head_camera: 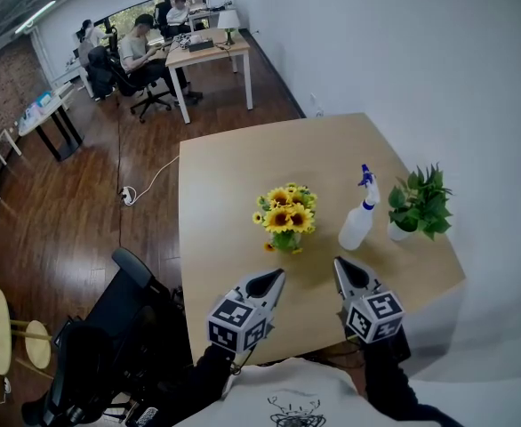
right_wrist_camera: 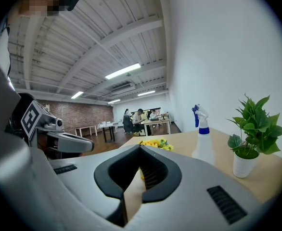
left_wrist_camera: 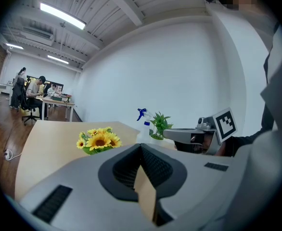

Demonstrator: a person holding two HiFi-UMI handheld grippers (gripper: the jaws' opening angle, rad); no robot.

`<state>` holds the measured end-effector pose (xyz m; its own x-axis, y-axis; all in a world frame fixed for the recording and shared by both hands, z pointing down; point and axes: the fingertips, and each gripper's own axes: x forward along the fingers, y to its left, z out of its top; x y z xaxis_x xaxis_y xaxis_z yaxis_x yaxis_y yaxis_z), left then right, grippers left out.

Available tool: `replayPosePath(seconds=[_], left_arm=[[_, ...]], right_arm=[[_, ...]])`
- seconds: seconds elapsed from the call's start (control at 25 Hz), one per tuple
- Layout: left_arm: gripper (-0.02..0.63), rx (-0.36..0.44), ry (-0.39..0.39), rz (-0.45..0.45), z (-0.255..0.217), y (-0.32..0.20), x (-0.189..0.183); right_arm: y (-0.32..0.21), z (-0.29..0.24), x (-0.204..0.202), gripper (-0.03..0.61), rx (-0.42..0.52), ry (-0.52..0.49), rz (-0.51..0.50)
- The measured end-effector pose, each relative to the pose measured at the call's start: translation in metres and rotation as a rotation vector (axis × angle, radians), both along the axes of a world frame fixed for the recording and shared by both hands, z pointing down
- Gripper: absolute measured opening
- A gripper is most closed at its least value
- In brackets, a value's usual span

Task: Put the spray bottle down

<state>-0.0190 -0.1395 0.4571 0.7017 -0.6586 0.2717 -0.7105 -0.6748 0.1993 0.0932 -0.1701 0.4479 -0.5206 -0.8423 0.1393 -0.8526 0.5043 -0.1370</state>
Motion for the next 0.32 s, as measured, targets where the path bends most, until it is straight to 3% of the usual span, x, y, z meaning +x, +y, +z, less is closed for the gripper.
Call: replayPosePath(seconds=[0.32], left_arm=[[-0.008, -0.003, -0.003, 0.0, 0.0006, -0.0001, 0.001]], right_arm=[[0.0015, 0.0041, 0.0009, -0.018, -0.012, -0.001, 0.0]])
